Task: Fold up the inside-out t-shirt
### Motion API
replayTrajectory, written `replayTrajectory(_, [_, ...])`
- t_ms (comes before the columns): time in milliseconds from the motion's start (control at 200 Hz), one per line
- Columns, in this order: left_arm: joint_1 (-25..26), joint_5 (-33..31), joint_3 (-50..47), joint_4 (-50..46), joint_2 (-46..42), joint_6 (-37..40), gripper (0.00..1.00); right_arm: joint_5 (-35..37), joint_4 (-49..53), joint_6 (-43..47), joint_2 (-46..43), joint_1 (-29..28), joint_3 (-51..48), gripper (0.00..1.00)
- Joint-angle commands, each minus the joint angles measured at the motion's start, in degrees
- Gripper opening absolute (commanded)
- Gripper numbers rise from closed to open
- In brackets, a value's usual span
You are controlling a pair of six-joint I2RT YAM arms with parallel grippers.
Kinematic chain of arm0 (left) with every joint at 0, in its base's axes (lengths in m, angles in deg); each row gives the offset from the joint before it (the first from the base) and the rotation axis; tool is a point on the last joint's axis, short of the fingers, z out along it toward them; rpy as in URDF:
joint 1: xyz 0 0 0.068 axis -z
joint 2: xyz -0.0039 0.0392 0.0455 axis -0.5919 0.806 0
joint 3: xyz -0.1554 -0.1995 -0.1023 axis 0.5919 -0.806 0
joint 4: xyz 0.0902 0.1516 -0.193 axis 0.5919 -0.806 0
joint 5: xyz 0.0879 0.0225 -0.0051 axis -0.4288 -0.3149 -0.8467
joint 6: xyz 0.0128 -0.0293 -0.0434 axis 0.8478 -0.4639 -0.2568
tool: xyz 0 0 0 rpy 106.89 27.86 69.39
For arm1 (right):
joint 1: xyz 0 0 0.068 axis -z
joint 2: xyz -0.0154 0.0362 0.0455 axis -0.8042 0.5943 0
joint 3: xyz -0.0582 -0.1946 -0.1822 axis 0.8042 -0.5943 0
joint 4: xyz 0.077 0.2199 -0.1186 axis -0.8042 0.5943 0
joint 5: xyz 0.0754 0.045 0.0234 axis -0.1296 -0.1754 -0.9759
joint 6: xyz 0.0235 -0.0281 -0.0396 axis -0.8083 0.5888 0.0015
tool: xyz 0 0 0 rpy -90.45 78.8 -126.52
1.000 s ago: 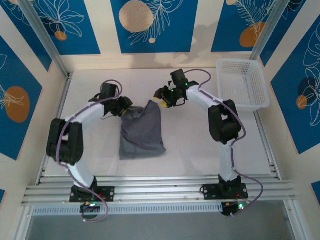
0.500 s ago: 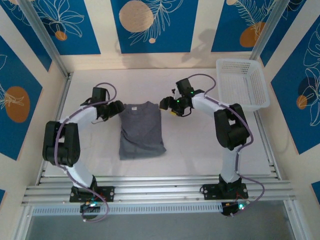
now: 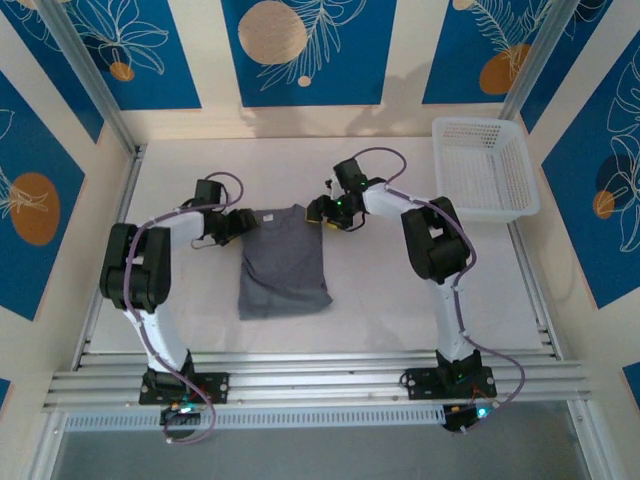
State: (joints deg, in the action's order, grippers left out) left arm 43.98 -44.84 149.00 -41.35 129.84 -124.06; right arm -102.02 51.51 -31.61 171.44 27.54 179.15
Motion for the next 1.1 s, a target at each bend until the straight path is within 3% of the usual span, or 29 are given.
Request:
replayTrajectory(0, [2.1,4.1,1.5,4.6,4.1,-0.6,0.57,-1.9,2.1,0.6,2.7,-1.3,1.7,0.56])
replayTrajectory(220, [3.9,6.9,2.1,7.2,7.9,-3.5,0.56,-3.4,3.8,-0.2,5.4,-2.2,4.1,0.45])
replayTrajectory(420, [5.5,8.2,3.1,8.0,9.7,-4.2,0.47,-3.9,4.9,0.1,5.7,-2.1,5.5,0.26])
replayTrajectory(500, [5.7,8.8,3.2,8.5,9.9,-4.5,0.35,-4.1,5.3,0.1,5.6,-2.0,5.7,0.19])
replayTrajectory(630, [5.9,8.0,3.6,7.0,9.2,-3.4,0.11,-4.1,5.6,0.2,5.4,-1.9,5.5,0.16])
replayTrajectory(710, [5.9,6.6,3.6,5.8,8.2,-2.7,0.08,-4.1,5.9,0.3,5.4,-1.8,5.5,0.16])
replayTrajectory(820, [5.9,5.9,3.7,4.7,7.4,-2.4,0.10,-4.1,6.0,0.3,5.4,-1.8,5.6,0.16])
replayTrajectory(955, [5.9,5.2,4.1,4.6,8.1,-2.6,0.39,-4.0,6.1,0.5,5.3,-1.7,5.6,0.16])
replayTrajectory(1095, [6.1,4.6,5.5,3.8,8.9,-2.3,0.47,-4.1,6.4,0.5,5.3,-1.6,5.6,0.16])
